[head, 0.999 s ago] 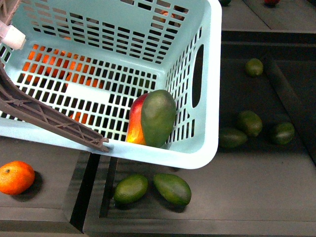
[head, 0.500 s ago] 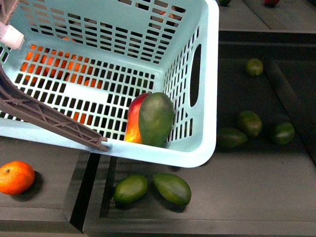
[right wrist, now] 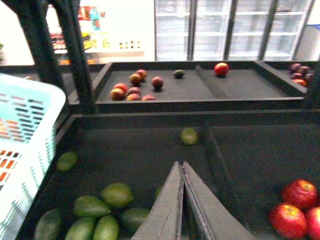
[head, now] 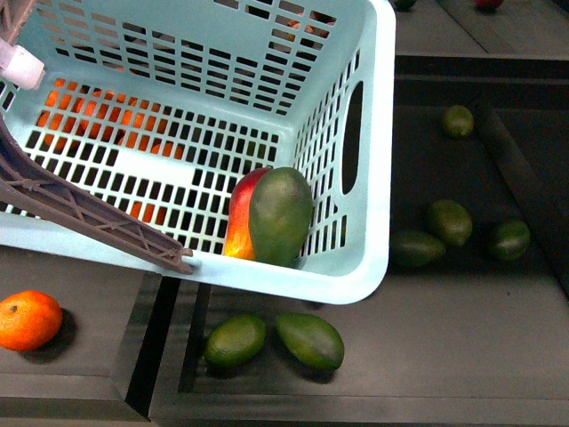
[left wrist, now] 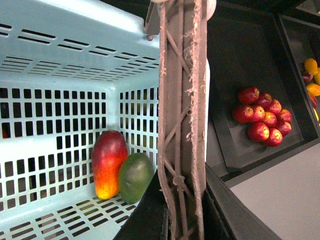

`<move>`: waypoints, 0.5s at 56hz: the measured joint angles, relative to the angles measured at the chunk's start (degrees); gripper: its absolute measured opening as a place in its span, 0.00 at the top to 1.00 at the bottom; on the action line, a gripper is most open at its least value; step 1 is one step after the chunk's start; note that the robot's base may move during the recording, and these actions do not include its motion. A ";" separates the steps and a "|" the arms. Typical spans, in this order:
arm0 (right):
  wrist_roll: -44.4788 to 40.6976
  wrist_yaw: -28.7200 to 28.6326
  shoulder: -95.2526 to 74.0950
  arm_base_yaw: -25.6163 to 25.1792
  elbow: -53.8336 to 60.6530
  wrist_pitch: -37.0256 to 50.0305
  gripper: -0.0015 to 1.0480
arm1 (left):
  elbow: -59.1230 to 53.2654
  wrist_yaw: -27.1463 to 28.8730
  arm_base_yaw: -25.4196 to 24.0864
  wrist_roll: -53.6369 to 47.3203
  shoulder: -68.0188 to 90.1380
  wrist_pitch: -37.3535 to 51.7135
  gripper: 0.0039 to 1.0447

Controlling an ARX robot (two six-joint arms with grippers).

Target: Pick mango and avocado into basket

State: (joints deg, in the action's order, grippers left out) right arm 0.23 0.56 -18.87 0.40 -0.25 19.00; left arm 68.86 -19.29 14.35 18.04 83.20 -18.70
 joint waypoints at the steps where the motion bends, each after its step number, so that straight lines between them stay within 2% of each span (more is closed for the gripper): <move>1: 0.00 -0.07 0.52 -0.09 0.00 -0.42 0.98 | 0.00 0.00 0.00 0.00 0.00 0.00 0.90; 28: 0.00 -0.46 8.94 -0.26 0.00 -8.87 0.98 | 0.00 -0.02 0.00 0.02 0.00 0.00 0.90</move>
State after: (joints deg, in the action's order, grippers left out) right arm 0.23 0.10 -9.93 0.14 -0.25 10.13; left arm 68.86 -19.31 14.35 18.06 83.20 -18.70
